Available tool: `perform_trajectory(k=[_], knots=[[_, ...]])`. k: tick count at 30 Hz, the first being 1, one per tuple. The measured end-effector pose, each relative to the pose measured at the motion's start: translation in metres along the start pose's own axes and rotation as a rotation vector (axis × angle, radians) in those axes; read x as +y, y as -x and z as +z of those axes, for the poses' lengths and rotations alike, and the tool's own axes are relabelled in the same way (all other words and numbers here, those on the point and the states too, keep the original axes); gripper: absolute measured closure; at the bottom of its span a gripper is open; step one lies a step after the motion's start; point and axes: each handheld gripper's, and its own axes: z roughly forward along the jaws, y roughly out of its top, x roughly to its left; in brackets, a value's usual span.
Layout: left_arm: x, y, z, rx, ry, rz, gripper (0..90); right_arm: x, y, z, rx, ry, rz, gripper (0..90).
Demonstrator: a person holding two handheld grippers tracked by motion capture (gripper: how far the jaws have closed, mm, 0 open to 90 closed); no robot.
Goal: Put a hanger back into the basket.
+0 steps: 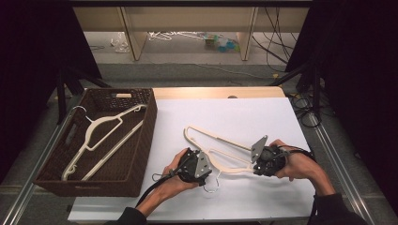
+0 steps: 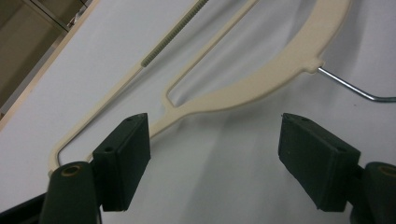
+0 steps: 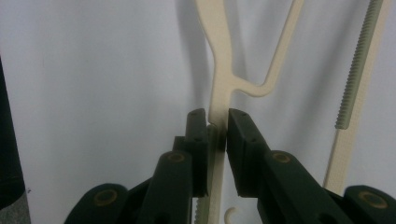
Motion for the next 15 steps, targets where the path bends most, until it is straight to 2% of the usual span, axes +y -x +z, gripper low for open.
perform_trajectory(k=[4,5,7,9,13,15], knots=[[0.004,0.0,0.004,-0.017,0.007,0.036,26.6,0.001,0.001,-0.003,-0.004,0.005,-0.002,78.9],[0.005,0.0,0.005,-0.019,0.012,0.032,26.7,0.001,0.001,-0.004,-0.006,0.007,-0.004,79.0],[0.007,0.0,0.006,-0.023,0.007,0.053,27.7,0.001,0.002,-0.006,-0.012,0.015,-0.005,79.0],[0.008,0.0,0.009,-0.031,0.006,0.083,32.4,0.001,0.001,-0.008,-0.012,0.019,-0.001,79.0],[0.01,0.0,0.016,-0.028,-0.004,0.124,33.7,0.001,0.001,-0.01,-0.012,0.025,-0.002,79.0],[0.01,-0.001,0.019,-0.042,-0.001,0.132,35.2,0.001,0.001,-0.01,-0.008,0.029,-0.007,79.0]])
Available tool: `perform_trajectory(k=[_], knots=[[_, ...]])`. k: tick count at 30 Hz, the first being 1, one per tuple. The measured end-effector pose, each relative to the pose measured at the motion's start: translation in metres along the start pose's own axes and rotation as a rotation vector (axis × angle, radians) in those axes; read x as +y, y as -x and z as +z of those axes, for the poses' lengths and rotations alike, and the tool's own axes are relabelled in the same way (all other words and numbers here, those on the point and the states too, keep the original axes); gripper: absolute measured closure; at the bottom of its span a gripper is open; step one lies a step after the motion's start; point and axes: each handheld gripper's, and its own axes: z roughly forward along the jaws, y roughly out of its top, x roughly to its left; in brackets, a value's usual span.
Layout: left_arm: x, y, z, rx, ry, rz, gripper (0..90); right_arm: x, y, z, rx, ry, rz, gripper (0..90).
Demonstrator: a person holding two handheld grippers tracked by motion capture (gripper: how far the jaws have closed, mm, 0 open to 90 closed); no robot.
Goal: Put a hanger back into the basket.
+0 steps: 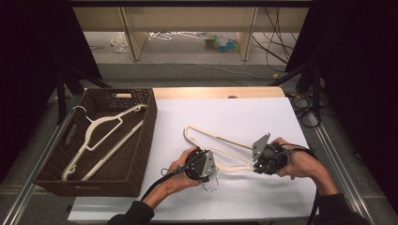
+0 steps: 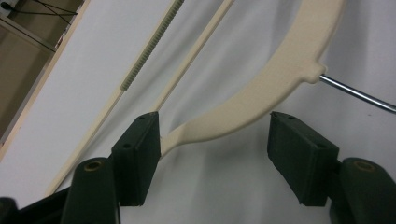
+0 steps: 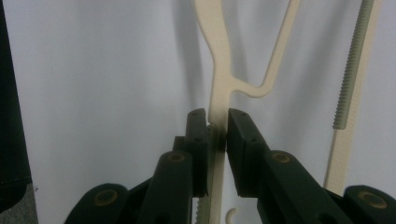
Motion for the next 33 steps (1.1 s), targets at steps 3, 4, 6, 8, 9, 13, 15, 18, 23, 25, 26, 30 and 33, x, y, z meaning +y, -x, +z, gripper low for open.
perform_trajectory(k=[3,4,6,8,9,13,15,18,23,25,26,30,33], knots=[[0.002,-0.001,0.002,-0.034,0.039,0.035,40.9,0.0,0.0,0.0,-0.001,0.002,-0.002,79.0],[0.002,-0.001,0.002,-0.054,0.044,0.052,41.8,0.0,0.0,0.0,0.001,0.006,-0.004,79.0],[0.004,-0.001,0.001,-0.068,0.056,0.082,44.4,0.0,0.001,0.0,0.008,0.013,-0.005,79.0],[0.006,0.0,0.0,-0.084,0.057,0.105,48.6,0.0,0.0,0.0,0.013,0.017,-0.006,79.0],[0.007,0.0,0.0,-0.077,0.068,0.14,50.6,0.0,0.0,0.0,0.014,0.017,-0.006,79.0],[0.01,-0.002,-0.003,-0.117,0.085,0.183,61.1,-0.003,0.001,0.001,0.023,0.016,0.004,79.1],[0.012,-0.003,-0.004,-0.124,0.085,0.217,63.8,-0.004,0.002,0.0,0.029,0.022,0.007,81.5],[0.018,-0.002,-0.005,-0.157,0.084,0.263,68.5,-0.007,0.005,-0.002,0.057,0.06,0.02,85.3],[0.029,-0.004,-0.008,-0.158,0.103,0.331,74.3,-0.011,0.006,-0.005,0.055,0.081,0.055,77.8],[0.034,-0.007,-0.011,-0.147,0.11,0.349,76.7,-0.012,0.006,-0.011,0.043,0.105,0.073,74.2],[0.038,-0.009,-0.013,-0.142,0.122,0.35,78.0,-0.013,0.006,-0.014,0.032,0.118,0.069,71.9],[0.049,-0.017,-0.021,-0.13,0.142,0.365,83.4,-0.015,0.007,-0.024,-0.03,0.167,0.115,60.1],[0.057,-0.026,-0.026,-0.119,0.146,0.359,85.5,-0.019,0.014,-0.034,-0.101,0.272,0.202,49.4]])
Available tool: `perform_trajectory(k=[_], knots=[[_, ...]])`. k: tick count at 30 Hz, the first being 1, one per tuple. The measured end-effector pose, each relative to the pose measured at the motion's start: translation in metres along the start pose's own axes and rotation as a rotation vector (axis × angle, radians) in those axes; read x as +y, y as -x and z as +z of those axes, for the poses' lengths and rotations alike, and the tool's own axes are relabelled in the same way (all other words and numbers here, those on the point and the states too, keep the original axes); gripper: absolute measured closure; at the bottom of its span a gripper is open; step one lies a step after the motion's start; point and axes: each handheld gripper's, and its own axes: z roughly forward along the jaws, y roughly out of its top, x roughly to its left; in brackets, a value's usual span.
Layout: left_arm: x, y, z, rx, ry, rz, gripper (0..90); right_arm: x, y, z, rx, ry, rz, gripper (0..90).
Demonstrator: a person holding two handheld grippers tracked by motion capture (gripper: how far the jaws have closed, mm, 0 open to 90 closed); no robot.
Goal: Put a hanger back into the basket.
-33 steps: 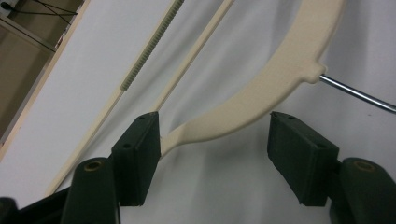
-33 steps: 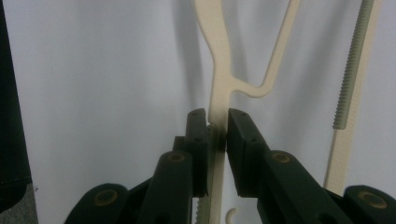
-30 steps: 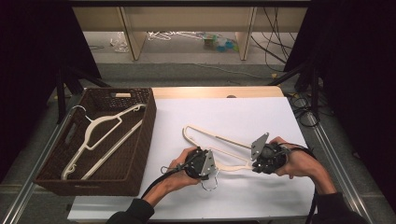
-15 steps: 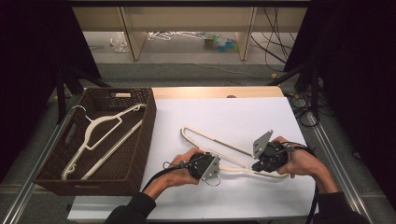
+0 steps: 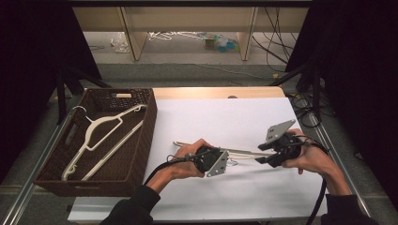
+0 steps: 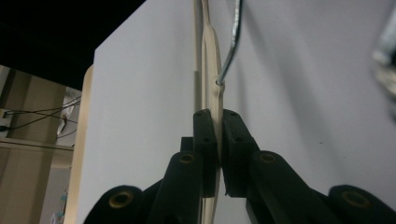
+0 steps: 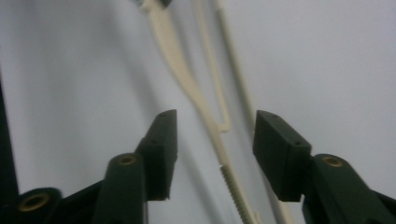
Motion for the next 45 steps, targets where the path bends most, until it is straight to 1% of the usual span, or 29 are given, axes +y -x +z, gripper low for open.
perform_trajectory(k=[1,3,4,5,6,7,8,9,10,11,13,14,16,17,18,21,23,25,27,30,31,33,36,38,39,41,42,43,45], knots=[[0.0,-0.002,-0.001,-0.012,-0.001,-0.027,85.6,-0.001,0.005,-0.006,-0.033,0.05,0.061,47.3],[0.0,-0.008,-0.002,-0.005,0.014,-0.03,85.6,-0.002,0.007,-0.013,-0.059,0.085,0.078,43.9],[0.0,-0.012,-0.002,-0.004,0.028,-0.033,85.6,-0.002,0.007,-0.017,-0.076,0.106,0.105,41.9],[-0.001,-0.013,-0.005,0.032,0.016,-0.078,85.6,-0.003,0.01,-0.021,-0.083,0.146,0.121,40.6],[-0.001,-0.015,-0.006,0.036,0.02,-0.094,85.6,-0.003,0.011,-0.023,-0.098,0.176,0.14,39.9],[-0.001,-0.019,-0.009,0.039,0.022,-0.112,85.6,-0.003,0.012,-0.025,-0.1,0.179,0.152,38.7],[-0.001,-0.021,-0.011,0.044,0.022,-0.125,85.6,-0.004,0.014,-0.027,-0.124,0.2,0.167,38.0],[-0.001,-0.025,-0.014,0.047,0.027,-0.155,85.6,-0.003,0.014,-0.028,-0.123,0.202,0.17,37.7],[-0.001,-0.028,-0.017,0.054,0.028,-0.185,85.6,-0.003,0.014,-0.029,-0.145,0.212,0.177,36.9],[-0.001,-0.031,-0.018,0.061,0.025,-0.206,85.6,-0.002,0.013,-0.031,-0.148,0.213,0.187,35.8],[-0.001,-0.038,-0.023,0.081,0.016,-0.256,85.6,0.001,0.013,-0.035,-0.175,0.248,0.19,35.1],[-0.001,-0.042,-0.025,0.09,0.008,-0.279,85.6,0.002,0.013,-0.037,-0.169,0.265,0.196,34.2],[-0.002,-0.049,-0.029,0.103,0.002,-0.348,85.6,0.004,0.011,-0.04,-0.156,0.301,0.211,32.7],[-0.003,-0.052,-0.031,0.103,0.004,-0.388,85.6,0.005,0.011,-0.04,-0.153,0.31,0.213,31.4],[-0.004,-0.055,-0.033,0.114,0.003,-0.41,85.6,0.006,0.01,-0.04,-0.159,0.315,0.207,30.1],[-0.008,-0.065,-0.043,0.13,0.02,-0.484,85.6,0.009,0.006,-0.039,-0.167,0.3,0.208,27.8],[-0.012,-0.072,-0.051,0.128,0.033,-0.568,85.6,0.01,0.003,-0.037,-0.159,0.298,0.213,27.6],[-0.014,-0.076,-0.058,0.118,0.036,-0.614,85.6,0.01,0.001,-0.034,-0.152,0.305,0.225,26.0],[-0.018,-0.081,-0.067,0.111,0.059,-0.708,85.6,0.009,-0.001,-0.03,-0.133,0.298,0.217,25.9],[-0.023,-0.085,-0.079,0.112,0.078,-0.774,85.6,0.008,-0.005,-0.024,-0.128,0.276,0.214,25.9],[-0.026,-0.087,-0.084,0.102,0.091,-0.821,85.6,0.008,-0.006,-0.023,-0.126,0.268,0.222,25.9],[-0.029,-0.089,-0.094,0.101,0.117,-0.878,85.6,0.007,-0.009,-0.019,-0.114,0.269,0.214,25.8],[-0.032,-0.091,-0.109,0.081,0.133,-0.927,85.6,0.005,-0.014,-0.014,-0.107,0.255,0.215,25.9],[-0.031,-0.09,-0.118,0.086,0.136,-0.941,85.6,0.003,-0.018,-0.011,-0.1,0.245,0.212,25.9],[-0.03,-0.091,-0.123,0.087,0.134,-0.934,85.6,0.003,-0.019,-0.01,-0.102,0.242,0.206,25.9],[-0.028,-0.091,-0.134,0.091,0.157,-0.937,85.6,0.0,-0.021,-0.008,-0.102,0.222,0.208,25.9],[-0.027,-0.092,-0.14,0.087,0.159,-0.949,85.6,-0.001,-0.021,-0.007,-0.107,0.23,0.211,25.7],[-0.026,-0.093,-0.146,0.085,0.187,-0.971,85.6,-0.002,-0.022,-0.006,-0.097,0.231,0.218,25.4],[-0.024,-0.095,-0.155,0.082,0.198,-0.989,85.6,-0.004,-0.024,-0.003,-0.092,0.224,0.217,24.8]])
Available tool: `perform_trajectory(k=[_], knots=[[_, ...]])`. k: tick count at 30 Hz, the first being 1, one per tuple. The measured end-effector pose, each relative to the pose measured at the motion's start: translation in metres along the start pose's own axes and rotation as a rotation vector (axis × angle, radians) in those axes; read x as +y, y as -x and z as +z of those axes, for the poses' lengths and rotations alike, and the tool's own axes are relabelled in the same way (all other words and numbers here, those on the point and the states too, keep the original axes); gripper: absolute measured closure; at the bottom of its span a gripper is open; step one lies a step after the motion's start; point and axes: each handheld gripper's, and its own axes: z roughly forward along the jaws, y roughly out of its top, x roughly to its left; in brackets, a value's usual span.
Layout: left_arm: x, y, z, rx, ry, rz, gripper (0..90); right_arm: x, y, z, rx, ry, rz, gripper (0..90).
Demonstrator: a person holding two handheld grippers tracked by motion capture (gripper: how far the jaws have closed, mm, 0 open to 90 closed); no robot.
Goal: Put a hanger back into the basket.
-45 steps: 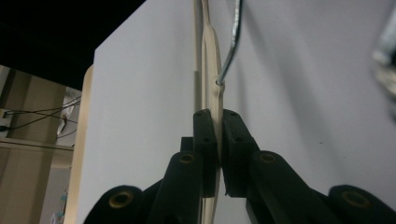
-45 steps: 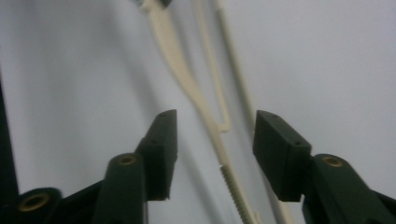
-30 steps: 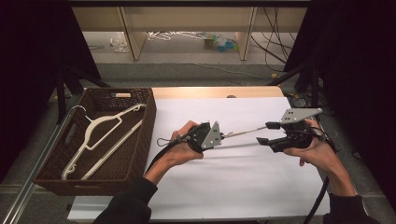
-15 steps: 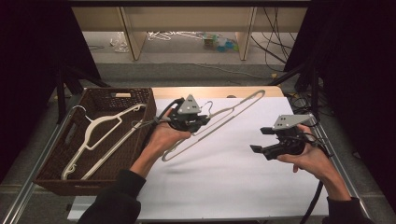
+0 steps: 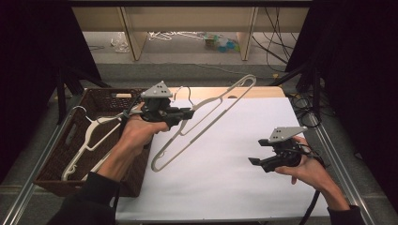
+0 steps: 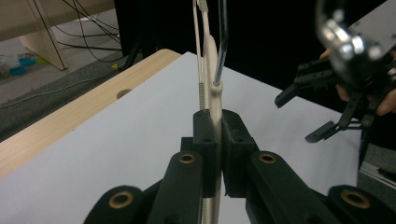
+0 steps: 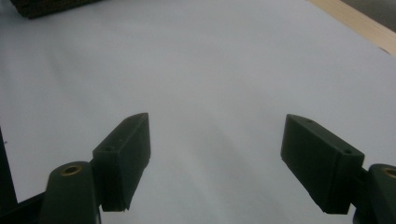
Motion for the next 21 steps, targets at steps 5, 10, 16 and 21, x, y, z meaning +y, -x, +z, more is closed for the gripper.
perform_trajectory(k=[5,10,16,21], knots=[[0.013,0.002,-0.022,-0.025,0.018,-0.033,85.6,-0.005,-0.004,0.004,0.013,-0.019,-0.004,24.7],[0.021,-0.006,-0.041,-0.012,0.045,-0.056,85.7,-0.009,-0.006,0.006,0.021,-0.031,-0.002,24.2],[0.026,-0.023,-0.073,0.062,0.04,-0.058,85.7,-0.016,-0.004,0.005,0.014,-0.03,0.004,24.2],[0.022,-0.035,-0.097,0.112,0.034,-0.08,85.6,-0.021,-0.001,0.003,0.004,-0.02,0.024,23.4]])
